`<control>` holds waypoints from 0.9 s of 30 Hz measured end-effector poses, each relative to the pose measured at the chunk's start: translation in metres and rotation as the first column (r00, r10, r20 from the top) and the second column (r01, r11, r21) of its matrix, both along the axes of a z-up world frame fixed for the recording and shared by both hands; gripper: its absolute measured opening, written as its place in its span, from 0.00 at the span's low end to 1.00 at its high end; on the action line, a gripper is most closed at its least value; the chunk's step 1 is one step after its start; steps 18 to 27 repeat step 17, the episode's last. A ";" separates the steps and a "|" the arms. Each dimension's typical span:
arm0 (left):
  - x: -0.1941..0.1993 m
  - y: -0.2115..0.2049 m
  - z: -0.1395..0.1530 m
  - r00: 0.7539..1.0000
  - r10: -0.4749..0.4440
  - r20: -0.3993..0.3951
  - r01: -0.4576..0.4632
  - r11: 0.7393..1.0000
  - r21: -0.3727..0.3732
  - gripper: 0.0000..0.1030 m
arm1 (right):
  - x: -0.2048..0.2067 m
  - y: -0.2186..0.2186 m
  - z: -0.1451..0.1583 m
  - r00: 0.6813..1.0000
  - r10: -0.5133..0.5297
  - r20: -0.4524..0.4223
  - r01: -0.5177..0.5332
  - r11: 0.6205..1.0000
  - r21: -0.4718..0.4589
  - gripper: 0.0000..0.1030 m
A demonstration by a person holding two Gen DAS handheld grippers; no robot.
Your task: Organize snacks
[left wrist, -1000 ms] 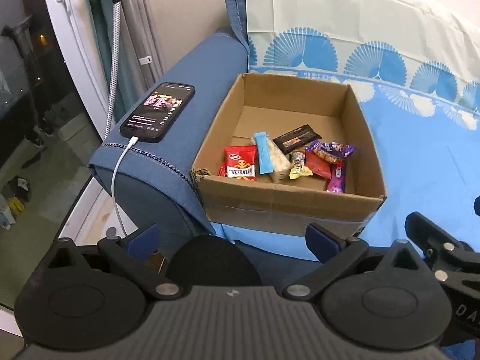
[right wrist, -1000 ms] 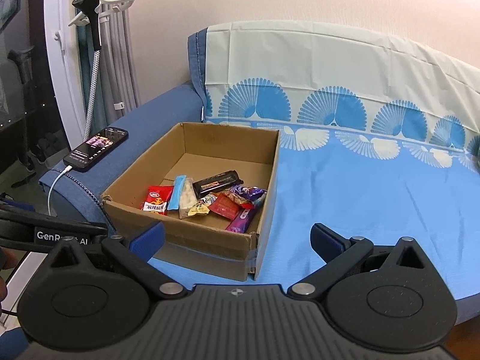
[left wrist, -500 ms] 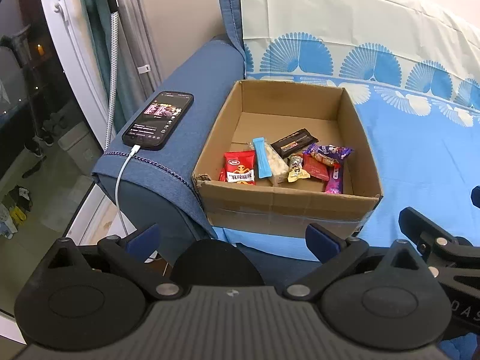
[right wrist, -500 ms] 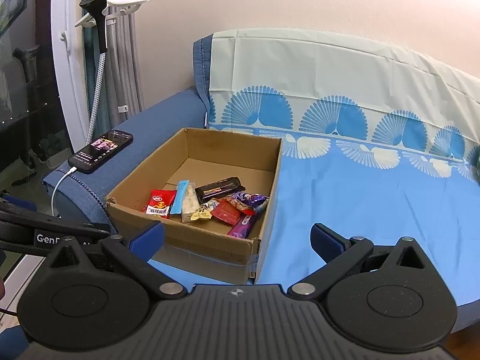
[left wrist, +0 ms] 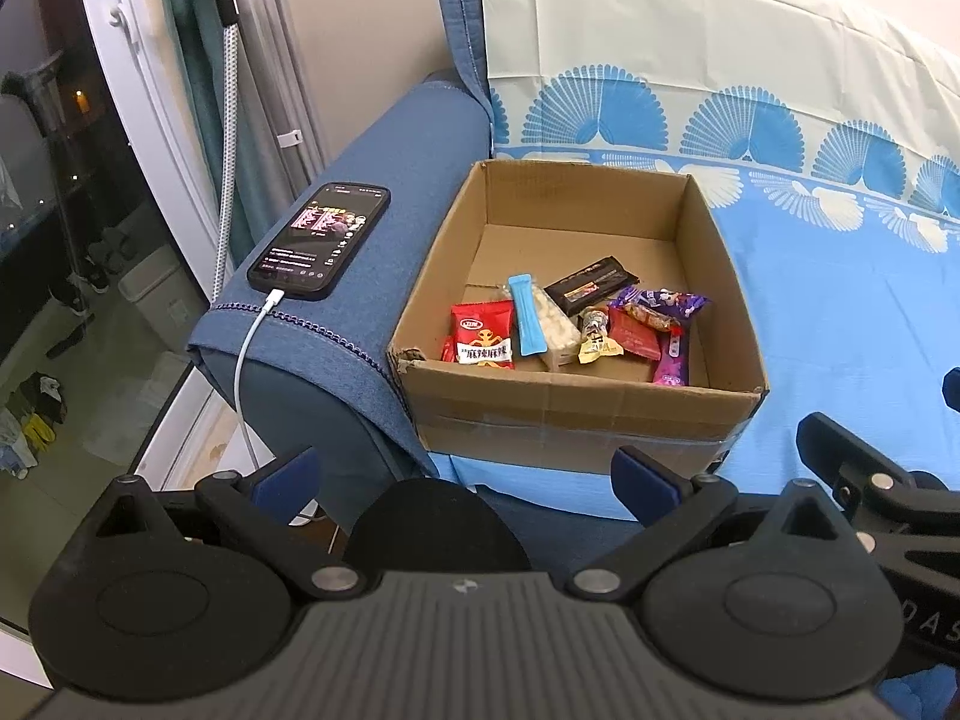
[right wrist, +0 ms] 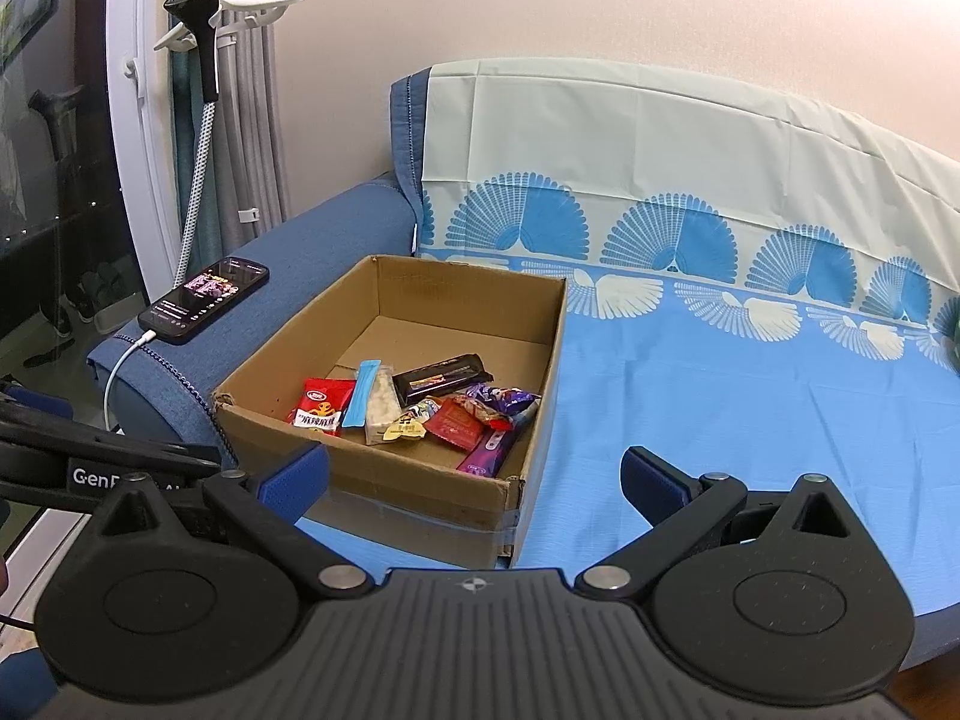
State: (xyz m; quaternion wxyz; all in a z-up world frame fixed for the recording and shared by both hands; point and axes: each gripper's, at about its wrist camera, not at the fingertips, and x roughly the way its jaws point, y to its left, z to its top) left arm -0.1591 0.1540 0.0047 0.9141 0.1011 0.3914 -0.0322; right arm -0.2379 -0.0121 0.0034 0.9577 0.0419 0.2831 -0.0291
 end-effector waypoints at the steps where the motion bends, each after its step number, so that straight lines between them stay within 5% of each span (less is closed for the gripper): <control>1: 0.000 0.000 0.000 1.000 0.000 -0.001 0.000 1.000 0.000 1.00 | 0.000 0.000 0.000 1.000 0.000 0.000 0.000 1.000 0.000 0.99; 27: 0.001 0.003 -0.005 1.000 0.012 -0.005 -0.012 1.000 -0.002 1.00 | 0.001 0.002 -0.004 1.000 0.007 -0.012 -0.007 1.000 0.004 0.99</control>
